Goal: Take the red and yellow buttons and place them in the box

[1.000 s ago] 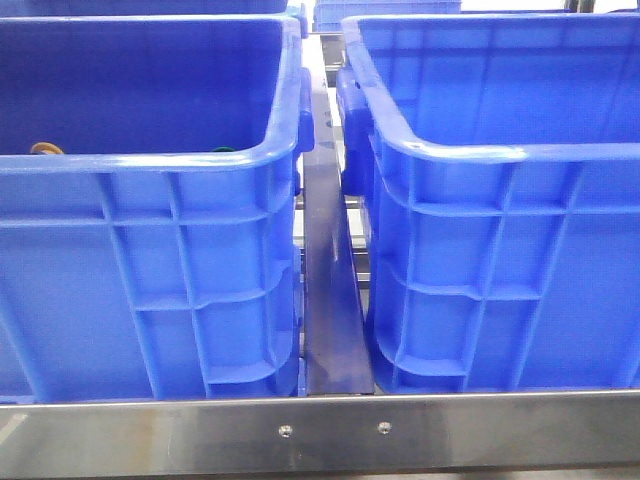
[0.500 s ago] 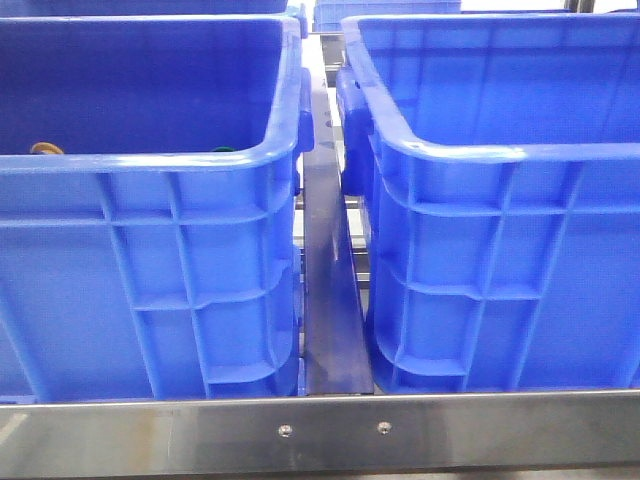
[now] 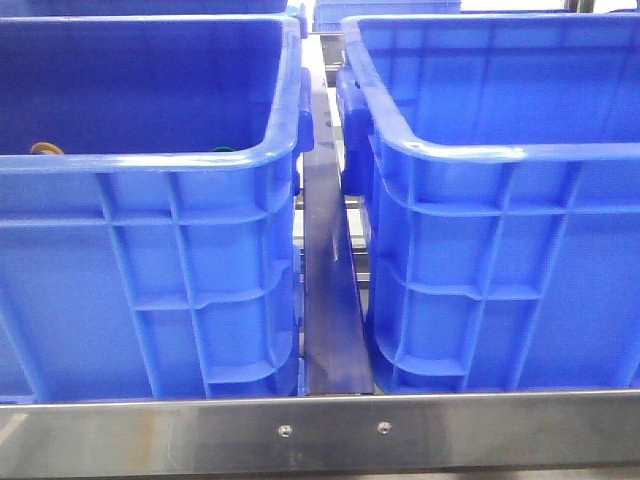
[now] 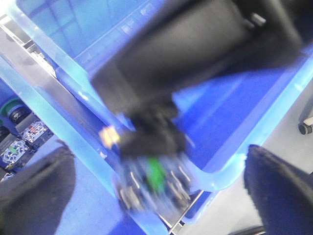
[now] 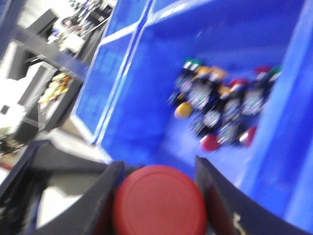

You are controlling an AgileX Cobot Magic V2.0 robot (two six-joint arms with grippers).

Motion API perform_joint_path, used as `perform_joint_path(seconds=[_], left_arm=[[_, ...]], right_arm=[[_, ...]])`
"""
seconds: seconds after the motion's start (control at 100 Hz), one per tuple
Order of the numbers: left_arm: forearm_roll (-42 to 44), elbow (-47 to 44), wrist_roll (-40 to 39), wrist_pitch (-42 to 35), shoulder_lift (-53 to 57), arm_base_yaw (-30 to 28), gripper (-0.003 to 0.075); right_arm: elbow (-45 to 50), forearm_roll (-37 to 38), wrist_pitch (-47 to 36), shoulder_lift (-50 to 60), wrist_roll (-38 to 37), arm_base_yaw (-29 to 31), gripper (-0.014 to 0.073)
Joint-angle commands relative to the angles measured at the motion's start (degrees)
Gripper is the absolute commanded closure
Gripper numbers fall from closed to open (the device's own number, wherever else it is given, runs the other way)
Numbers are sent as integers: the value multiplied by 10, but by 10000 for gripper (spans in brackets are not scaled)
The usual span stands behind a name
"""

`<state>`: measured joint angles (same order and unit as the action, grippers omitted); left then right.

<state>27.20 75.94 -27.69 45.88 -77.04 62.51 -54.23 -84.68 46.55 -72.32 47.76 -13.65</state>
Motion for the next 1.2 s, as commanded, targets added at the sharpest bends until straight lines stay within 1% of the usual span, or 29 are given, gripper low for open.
perform_joint_path(seconds=[0.0,0.14,0.38,0.54,0.66,0.85,1.05,1.15,1.19], left_arm=[[9,15,-24,-29,17,-13,48],[8,15,-39,-29,17,-58,48],[-7,-4,-42,-28,17,-177,48],[-8,-41,-59,-29,23,-254,48],[-7,-79,-68,-49,46,-296,48],[3,-148,-93,-114,115,-345,48],[75,-213,-161,-115,190,-388,48],[96,-240,-170,-116,224,-403,52],[102,-248,-171,-116,237,-405,68]], right_arm=[[-20,-36,-14,14,33,17,394],[-20,-35,-24,14,62,61,394],[-20,-13,-30,14,88,144,394],[-20,13,-74,14,123,179,394],[-20,30,-124,14,162,185,394],[-19,32,-204,14,233,185,394],[-14,32,-261,2,282,185,394],[-14,32,-279,-21,300,184,394],[-14,30,-283,-35,302,184,394]])
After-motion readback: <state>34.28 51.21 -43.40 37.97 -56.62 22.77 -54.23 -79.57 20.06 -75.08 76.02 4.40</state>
